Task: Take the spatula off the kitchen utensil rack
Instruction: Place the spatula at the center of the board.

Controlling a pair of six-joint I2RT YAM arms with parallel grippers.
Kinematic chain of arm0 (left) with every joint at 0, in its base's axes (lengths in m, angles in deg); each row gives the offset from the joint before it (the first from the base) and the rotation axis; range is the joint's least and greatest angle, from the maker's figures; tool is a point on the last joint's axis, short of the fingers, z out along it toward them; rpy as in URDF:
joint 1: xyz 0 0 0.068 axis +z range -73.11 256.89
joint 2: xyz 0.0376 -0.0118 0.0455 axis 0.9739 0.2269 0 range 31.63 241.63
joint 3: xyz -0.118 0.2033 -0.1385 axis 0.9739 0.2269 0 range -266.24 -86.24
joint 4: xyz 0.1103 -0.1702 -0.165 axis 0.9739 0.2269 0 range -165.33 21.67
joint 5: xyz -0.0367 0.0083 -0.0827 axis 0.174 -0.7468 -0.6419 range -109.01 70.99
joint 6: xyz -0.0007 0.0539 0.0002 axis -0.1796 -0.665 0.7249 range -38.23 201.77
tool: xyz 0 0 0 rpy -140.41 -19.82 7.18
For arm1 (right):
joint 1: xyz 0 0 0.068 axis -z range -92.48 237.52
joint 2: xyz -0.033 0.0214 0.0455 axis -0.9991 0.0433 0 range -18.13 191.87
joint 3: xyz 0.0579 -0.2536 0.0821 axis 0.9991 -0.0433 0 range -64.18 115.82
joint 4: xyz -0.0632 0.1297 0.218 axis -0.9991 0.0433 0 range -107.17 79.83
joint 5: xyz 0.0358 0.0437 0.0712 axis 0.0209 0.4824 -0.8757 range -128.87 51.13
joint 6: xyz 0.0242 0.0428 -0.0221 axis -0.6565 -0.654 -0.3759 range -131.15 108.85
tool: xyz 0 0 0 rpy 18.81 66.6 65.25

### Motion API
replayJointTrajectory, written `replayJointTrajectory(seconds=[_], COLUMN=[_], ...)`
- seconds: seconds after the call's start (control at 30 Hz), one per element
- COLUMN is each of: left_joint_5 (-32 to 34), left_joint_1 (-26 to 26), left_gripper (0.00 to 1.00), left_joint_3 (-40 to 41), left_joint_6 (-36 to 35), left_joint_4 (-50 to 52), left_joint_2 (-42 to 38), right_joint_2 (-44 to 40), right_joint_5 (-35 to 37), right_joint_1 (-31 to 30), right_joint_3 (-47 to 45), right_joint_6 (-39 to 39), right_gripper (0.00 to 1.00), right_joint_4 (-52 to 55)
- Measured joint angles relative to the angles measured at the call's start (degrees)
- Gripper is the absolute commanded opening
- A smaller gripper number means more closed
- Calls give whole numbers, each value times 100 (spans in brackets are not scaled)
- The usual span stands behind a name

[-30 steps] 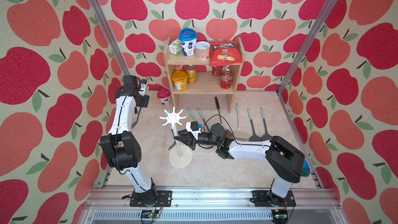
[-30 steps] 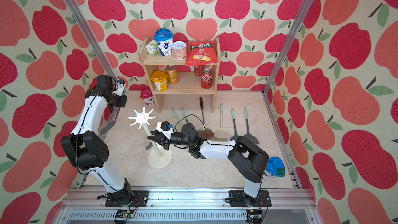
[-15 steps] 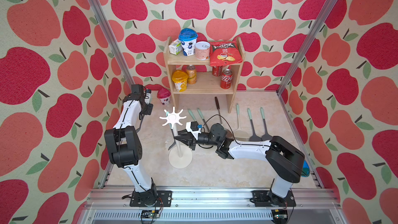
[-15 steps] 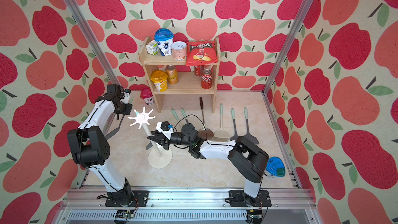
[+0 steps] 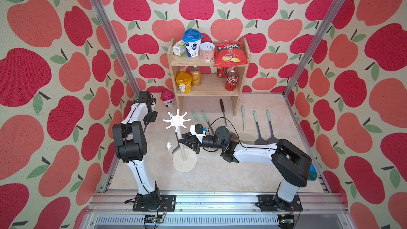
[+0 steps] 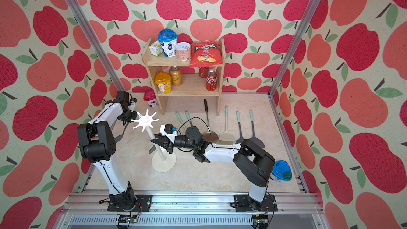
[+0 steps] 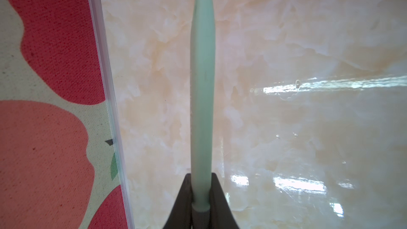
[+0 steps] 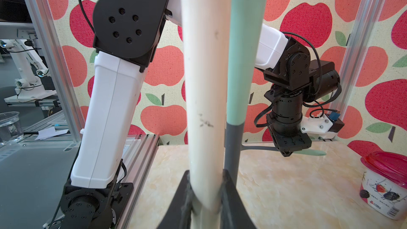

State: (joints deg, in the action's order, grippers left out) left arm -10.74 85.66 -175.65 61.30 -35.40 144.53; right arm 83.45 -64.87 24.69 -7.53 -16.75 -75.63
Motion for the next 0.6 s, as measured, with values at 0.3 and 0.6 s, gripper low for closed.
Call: replayJointTrajectory(seconds=[0.3,0.6], left_joint_5=[660,1349], left_joint_1=[-11,-70], left_gripper=[0,0], left_joint_3=[33,422], left_joint_6=[219,258], left_joint_4=[-243,-876], left_joint_2=[369,474], right_joint_2=[0,0], right_joint_5=[-11,-61], right_joint_1=[26,50], right_joint_3=[0,0], right_joint_6=[0,-2], right_gripper=[4,4], right_joint_4=[0,0])
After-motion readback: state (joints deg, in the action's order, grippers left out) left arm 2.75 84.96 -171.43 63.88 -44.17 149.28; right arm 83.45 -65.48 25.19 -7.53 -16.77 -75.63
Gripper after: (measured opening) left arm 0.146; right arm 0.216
